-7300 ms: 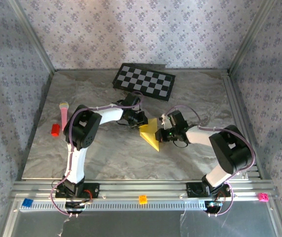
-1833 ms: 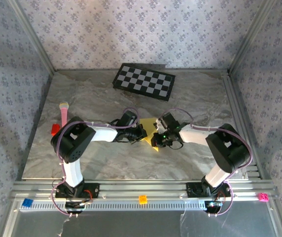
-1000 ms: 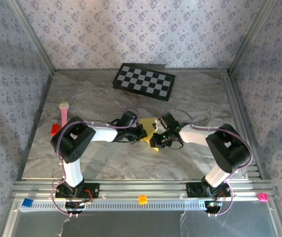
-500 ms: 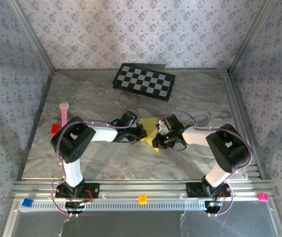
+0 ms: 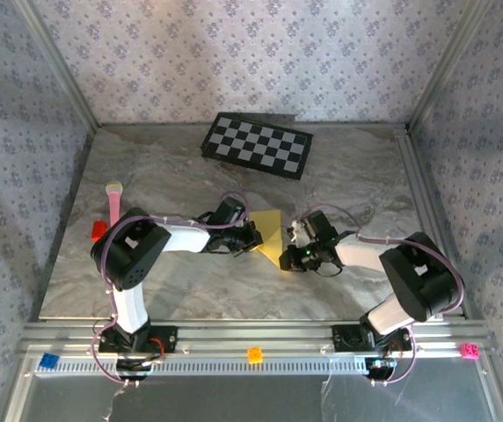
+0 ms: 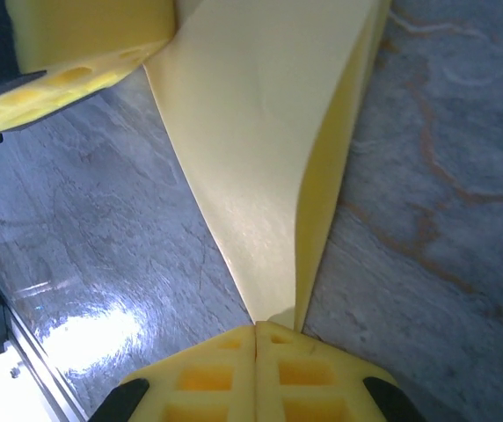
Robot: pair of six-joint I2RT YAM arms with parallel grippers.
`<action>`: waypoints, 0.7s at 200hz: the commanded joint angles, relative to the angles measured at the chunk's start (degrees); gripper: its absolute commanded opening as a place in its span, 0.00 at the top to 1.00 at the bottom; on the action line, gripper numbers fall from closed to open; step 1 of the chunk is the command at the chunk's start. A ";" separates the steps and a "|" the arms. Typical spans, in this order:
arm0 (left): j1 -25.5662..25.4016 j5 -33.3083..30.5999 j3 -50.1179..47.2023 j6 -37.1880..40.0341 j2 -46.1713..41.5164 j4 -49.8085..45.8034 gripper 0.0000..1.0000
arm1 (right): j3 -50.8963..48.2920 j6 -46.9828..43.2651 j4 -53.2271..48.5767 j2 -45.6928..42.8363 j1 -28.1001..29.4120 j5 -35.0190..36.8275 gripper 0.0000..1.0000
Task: Fold a paper plane with a square sheet of paper (pick it up from the middle)
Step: Third fold the triangle at the center of the table.
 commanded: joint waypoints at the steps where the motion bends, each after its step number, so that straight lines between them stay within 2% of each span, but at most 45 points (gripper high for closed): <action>1: 0.28 -2.67 -0.05 1.00 0.79 -4.89 1.00 | -1.93 -1.11 -4.36 -0.90 -1.13 -1.33 0.94; 58: 0.22 -2.37 0.11 1.20 0.59 -4.62 1.00 | 3.45 2.13 -7.01 -8.02 0.12 -1.03 0.94; 119: 0.18 -2.24 0.27 1.17 0.61 -4.32 1.00 | 10.00 5.15 -6.58 1.87 3.22 2.89 0.98; 140: 0.18 -2.18 0.32 1.27 0.65 -4.37 1.00 | 9.50 7.05 -2.91 3.75 3.24 4.03 0.98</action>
